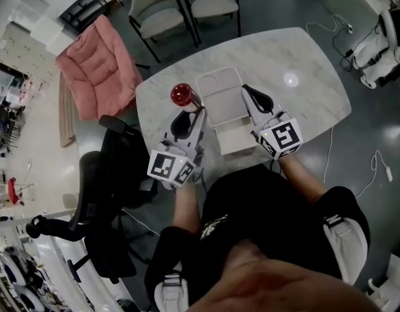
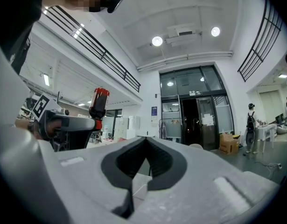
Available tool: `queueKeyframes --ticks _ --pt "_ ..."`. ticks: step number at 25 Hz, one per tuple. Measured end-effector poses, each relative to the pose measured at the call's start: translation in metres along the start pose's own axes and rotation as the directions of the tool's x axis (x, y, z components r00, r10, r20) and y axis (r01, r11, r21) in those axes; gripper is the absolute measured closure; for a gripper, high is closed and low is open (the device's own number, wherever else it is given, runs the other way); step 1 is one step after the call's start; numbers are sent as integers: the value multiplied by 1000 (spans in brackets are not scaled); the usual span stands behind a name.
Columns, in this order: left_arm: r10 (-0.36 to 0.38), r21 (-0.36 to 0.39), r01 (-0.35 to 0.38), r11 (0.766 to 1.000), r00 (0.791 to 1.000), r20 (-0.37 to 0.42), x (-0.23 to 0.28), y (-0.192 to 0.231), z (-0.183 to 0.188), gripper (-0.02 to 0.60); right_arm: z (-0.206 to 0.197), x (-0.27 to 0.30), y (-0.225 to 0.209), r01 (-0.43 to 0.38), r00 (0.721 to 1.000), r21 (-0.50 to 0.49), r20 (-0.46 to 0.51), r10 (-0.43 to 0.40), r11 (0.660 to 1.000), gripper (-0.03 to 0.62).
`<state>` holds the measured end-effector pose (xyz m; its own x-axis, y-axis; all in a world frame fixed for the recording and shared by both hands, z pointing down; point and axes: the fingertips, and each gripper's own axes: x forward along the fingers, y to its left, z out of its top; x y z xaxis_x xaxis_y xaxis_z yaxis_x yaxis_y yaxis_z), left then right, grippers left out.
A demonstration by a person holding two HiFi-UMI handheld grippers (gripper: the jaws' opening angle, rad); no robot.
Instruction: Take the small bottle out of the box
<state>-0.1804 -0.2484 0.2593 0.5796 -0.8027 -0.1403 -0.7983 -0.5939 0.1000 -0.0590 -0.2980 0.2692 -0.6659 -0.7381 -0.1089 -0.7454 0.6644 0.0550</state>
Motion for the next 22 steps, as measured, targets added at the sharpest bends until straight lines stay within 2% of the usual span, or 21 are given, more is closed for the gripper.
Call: queueKeyframes --ticks 3,9,16,22 --pt "14 -28 -13 1000 1000 18 -2 4 -1 445 3 2 0 6 1000 -12 8 -6 1000 600" --pt "23 33 -24 999 999 33 -4 7 6 445 9 6 0 2 1000 -41 16 -1 999 600" --pt "23 28 -25 999 997 69 3 9 21 445 20 10 -5 14 1000 -73 22 -12 997 600" --pt "15 41 -18 999 998 56 7 3 15 445 16 10 0 -10 1000 -94 10 11 995 600"
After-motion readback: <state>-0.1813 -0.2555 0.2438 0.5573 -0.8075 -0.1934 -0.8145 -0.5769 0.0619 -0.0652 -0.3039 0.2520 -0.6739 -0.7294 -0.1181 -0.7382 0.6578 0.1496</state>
